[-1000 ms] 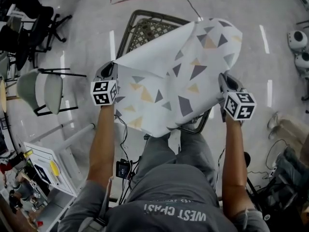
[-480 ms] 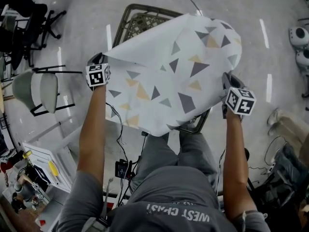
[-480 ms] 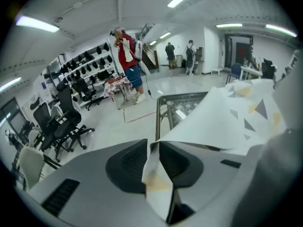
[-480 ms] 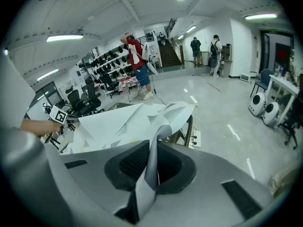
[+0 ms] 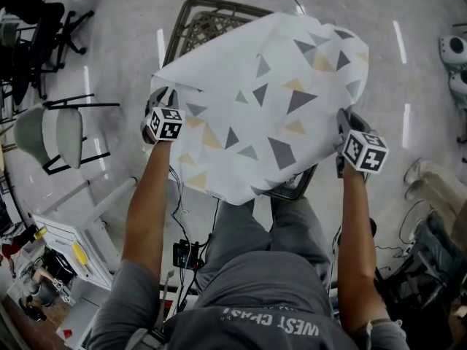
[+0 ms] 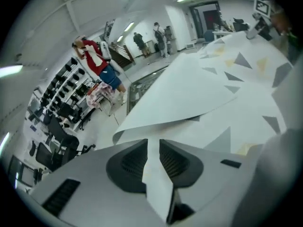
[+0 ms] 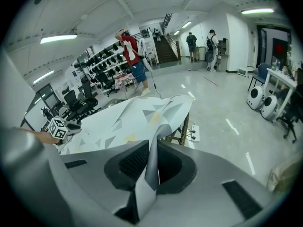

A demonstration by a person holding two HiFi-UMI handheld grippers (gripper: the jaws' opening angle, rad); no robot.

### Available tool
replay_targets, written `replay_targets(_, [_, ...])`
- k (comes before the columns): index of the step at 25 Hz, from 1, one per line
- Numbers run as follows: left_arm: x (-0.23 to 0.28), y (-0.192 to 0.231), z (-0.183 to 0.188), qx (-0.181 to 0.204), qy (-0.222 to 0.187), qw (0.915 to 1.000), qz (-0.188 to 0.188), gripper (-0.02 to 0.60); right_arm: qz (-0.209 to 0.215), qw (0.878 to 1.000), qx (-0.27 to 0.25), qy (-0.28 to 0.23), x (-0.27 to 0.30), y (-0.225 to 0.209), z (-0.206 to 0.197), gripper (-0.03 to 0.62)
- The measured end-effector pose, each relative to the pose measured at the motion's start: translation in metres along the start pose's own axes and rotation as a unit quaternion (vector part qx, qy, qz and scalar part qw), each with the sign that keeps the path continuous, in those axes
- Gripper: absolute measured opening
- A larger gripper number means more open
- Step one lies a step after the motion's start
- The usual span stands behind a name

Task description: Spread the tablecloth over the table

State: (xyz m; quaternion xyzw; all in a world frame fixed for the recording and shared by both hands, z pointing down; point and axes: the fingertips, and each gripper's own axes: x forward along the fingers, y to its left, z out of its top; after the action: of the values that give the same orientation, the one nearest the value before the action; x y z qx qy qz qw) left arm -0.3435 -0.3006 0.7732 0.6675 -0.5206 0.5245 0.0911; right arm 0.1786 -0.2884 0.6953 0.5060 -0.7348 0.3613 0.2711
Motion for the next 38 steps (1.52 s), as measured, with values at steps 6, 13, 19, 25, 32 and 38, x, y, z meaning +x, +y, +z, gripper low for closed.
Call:
replay_targets(6, [0.021, -0.009, 0.015, 0.004, 0.007, 1.0000, 0.000, 0.072, 0.000, 1.000, -0.002, -0.001, 0.001, -0.001, -0.002, 0.048])
replay_targets(13, [0.026, 0.030, 0.047, -0.138, -0.048, 0.9893, 0.002, 0.074, 0.002, 1.000, -0.004, 0.004, 0.008, -0.008, -0.011, 0.046])
replay_targets(19, [0.033, 0.085, 0.084, -0.296, -0.102, 0.9488, -0.043, 0.074, 0.006, 1.000, -0.002, 0.004, 0.009, -0.009, -0.012, 0.046])
replay_targets(25, [0.042, 0.090, 0.109, -0.334, -0.114, 0.9337, -0.058, 0.074, 0.043, 0.999, 0.022, -0.019, -0.001, -0.002, -0.019, 0.048])
replay_targets(32, [-0.057, -0.107, 0.115, -0.296, -0.161, 0.9076, -0.250, 0.074, 0.208, 0.949, 0.224, -0.070, -0.033, 0.001, -0.023, 0.144])
replay_targets(38, [-0.079, -0.250, 0.060, -0.312, -0.087, 0.8845, -0.336, 0.072, 0.307, 0.888, 0.317, -0.128, -0.055, -0.005, -0.024, 0.222])
